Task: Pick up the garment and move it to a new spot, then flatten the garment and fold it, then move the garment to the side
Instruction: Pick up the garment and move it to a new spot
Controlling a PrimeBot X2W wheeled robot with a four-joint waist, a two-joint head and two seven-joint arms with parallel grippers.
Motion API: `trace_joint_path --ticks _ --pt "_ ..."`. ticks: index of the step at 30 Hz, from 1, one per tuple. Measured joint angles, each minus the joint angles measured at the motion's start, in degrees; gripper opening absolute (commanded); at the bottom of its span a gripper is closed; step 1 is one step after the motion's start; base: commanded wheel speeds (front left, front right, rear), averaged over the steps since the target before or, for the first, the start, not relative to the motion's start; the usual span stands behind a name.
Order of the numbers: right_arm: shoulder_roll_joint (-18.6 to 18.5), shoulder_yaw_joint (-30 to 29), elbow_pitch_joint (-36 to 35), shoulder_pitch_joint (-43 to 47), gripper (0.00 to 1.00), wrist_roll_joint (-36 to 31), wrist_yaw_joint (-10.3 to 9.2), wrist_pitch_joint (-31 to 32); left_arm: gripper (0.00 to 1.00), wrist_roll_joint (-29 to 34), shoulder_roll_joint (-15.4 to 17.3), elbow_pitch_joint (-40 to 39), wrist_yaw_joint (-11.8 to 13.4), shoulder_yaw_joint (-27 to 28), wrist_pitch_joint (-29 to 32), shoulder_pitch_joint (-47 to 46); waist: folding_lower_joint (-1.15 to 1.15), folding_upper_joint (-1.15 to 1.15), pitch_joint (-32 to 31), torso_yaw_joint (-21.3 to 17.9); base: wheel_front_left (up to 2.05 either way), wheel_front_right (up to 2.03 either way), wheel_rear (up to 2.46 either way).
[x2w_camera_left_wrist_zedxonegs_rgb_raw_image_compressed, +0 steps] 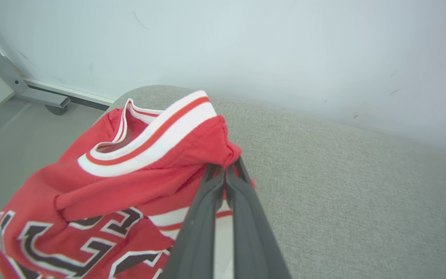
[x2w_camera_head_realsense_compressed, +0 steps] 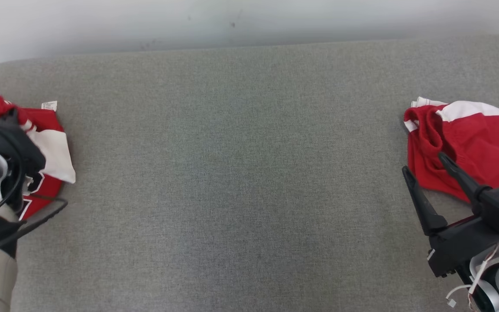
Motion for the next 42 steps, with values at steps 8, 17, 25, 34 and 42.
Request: trace_joint_path --ticks 8,17,25,34,42 --pt "2.65 0.68 3.55 -0.98 1.00 1.08 0.07 -0.93 0.00 2.60 -4.28 -3.67 -1.68 -4.20 -6.97 -1.76 0.00 0.00 -2.46 -0.46 0.00 0.00 0.00" --pt "4.92 0.83 7.14 -1.08 1.00 2.88 0.34 -3.12 0.00 3.74 -10.74 -8.66 -2.67 -9.56 -12.66 -0.99 0.00 0.00 -4.86 -3.79 0.00 0.00 0.00" --pt "5.87 0.62 9.99 -0.76 1.00 3.44 0.43 -5.16 0.00 3.20 -15.36 -13.62 -2.71 -16.31 -14.97 4.82 0.00 0.00 -6.99 -7.79 0.00 0.00 0.00" --pt "5.58 -0.31 11.01 1.41 1.00 3.96 0.87 -6.67 0.00 -3.87 -13.92 -27.88 -2.71 -33.99 -15.81 17.42 -0.01 -0.01 -9.46 -11.03 0.00 0.00 0.00" --pt "6.38 0.33 11.62 0.16 1.00 3.96 1.42 -7.68 0.00 -11.52 -13.82 -39.00 -1.01 -48.14 -15.55 19.78 0.00 0.00 -9.34 -12.38 0.00 0.00 0.00"
